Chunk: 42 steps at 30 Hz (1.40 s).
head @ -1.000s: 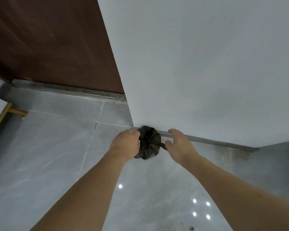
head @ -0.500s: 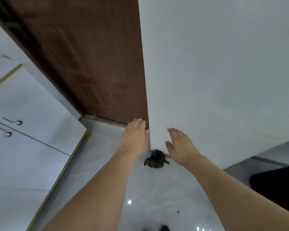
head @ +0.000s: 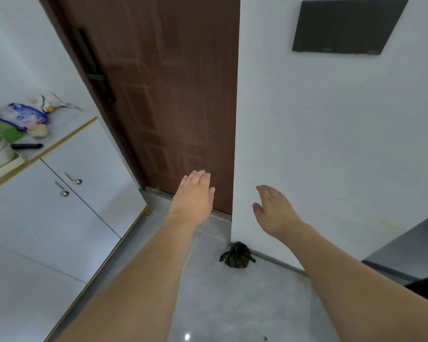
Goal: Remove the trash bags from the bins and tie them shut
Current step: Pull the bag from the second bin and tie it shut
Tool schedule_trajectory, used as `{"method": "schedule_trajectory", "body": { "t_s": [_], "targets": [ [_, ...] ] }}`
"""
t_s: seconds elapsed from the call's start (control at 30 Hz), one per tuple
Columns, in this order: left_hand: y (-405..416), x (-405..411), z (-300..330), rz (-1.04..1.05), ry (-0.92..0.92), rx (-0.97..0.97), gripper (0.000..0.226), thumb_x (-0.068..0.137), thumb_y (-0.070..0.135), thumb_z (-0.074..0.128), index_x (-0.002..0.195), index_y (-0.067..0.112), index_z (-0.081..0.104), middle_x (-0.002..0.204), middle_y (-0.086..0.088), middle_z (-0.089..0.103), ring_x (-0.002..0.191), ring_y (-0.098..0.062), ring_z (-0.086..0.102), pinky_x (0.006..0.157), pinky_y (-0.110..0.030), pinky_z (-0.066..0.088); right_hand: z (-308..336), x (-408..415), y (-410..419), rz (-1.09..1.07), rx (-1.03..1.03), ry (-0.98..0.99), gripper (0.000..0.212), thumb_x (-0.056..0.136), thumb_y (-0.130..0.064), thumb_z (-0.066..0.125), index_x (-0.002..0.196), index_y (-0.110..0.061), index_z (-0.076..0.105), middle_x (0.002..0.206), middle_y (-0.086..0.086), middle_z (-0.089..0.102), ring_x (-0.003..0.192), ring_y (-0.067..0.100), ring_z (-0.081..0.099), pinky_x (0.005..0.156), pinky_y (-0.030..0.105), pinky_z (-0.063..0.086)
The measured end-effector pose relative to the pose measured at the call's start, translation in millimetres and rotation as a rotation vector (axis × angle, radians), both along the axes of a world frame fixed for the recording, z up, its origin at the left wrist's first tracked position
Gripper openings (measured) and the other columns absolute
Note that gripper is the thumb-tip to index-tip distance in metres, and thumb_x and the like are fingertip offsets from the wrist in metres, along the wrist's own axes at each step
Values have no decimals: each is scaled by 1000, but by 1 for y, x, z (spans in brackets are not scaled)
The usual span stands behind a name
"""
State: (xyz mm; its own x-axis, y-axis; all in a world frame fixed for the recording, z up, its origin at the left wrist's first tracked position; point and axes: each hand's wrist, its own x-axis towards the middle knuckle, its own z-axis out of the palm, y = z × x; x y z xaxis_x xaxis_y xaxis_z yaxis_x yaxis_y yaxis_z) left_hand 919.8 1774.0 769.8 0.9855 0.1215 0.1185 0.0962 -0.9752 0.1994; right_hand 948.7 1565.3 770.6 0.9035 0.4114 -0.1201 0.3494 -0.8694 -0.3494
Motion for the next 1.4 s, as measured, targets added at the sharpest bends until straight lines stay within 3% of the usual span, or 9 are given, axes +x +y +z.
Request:
{"method": "schedule_trajectory", "body": {
  "t_s": [0.73,1.4],
  "targets": [
    [5,-7,-8,1,21,7,47,103,29,33,147,11,34,155,-5,34,145,-21,26,121,-38,13,-3,-7,0,-42,35,26,52,101,-21,34,150,-5,23,157,10,25,146,23,18,119,32,11],
    [101,-69,-14,306,17,-15,48,103,29,32,146,9,36,153,-8,36,142,-24,30,120,-38,16,-9,-9,114,249,39,22,54,101,-24,38,150,-6,25,157,11,27,145,23,22,120,35,15]
  ]
}}
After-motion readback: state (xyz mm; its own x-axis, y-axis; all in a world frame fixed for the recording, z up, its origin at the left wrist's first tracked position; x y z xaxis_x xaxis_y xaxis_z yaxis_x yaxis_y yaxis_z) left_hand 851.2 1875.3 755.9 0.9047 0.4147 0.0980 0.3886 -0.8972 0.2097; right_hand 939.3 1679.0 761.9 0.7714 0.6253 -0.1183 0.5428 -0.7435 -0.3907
